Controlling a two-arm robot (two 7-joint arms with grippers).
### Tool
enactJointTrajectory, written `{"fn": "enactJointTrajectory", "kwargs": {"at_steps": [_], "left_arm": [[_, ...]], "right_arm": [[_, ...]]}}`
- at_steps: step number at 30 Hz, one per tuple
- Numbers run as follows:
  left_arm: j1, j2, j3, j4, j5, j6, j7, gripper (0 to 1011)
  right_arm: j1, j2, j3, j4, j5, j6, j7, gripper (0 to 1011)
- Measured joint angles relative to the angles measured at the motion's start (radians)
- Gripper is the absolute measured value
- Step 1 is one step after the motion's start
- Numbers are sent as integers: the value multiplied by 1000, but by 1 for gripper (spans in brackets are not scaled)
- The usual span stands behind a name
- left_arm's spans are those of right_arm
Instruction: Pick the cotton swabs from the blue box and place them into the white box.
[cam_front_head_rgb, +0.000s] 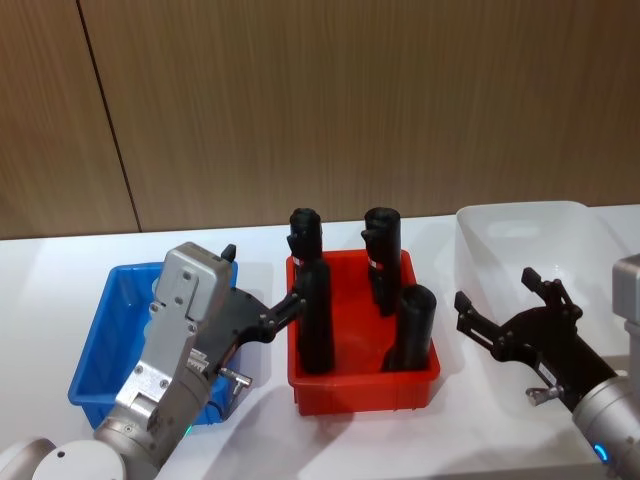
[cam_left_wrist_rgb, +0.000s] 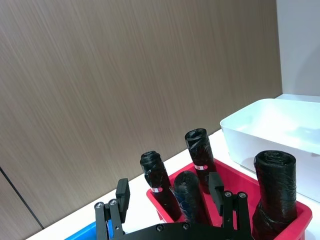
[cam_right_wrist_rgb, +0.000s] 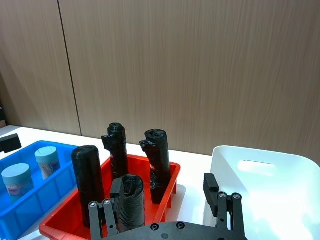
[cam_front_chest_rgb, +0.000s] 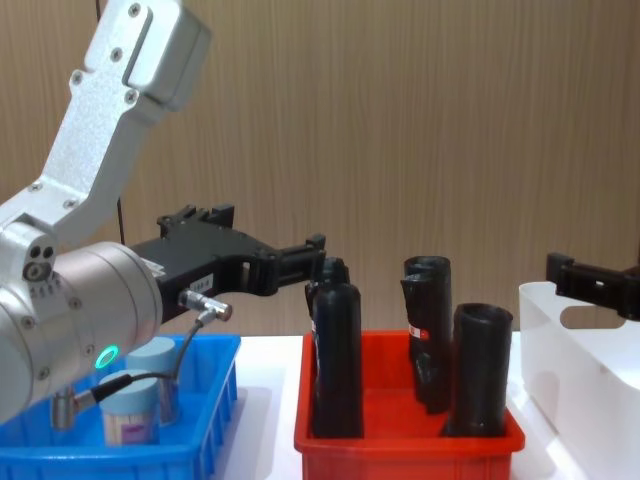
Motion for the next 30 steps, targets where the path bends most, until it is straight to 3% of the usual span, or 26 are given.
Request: {"fn": "enactJointTrajectory", "kwargs": {"at_steps": [30], "left_arm": [[-3,0,-4,7,-1,4,-9,1004]], "right_arm": [[0,0,0,0,0,0,0,1001]]}}
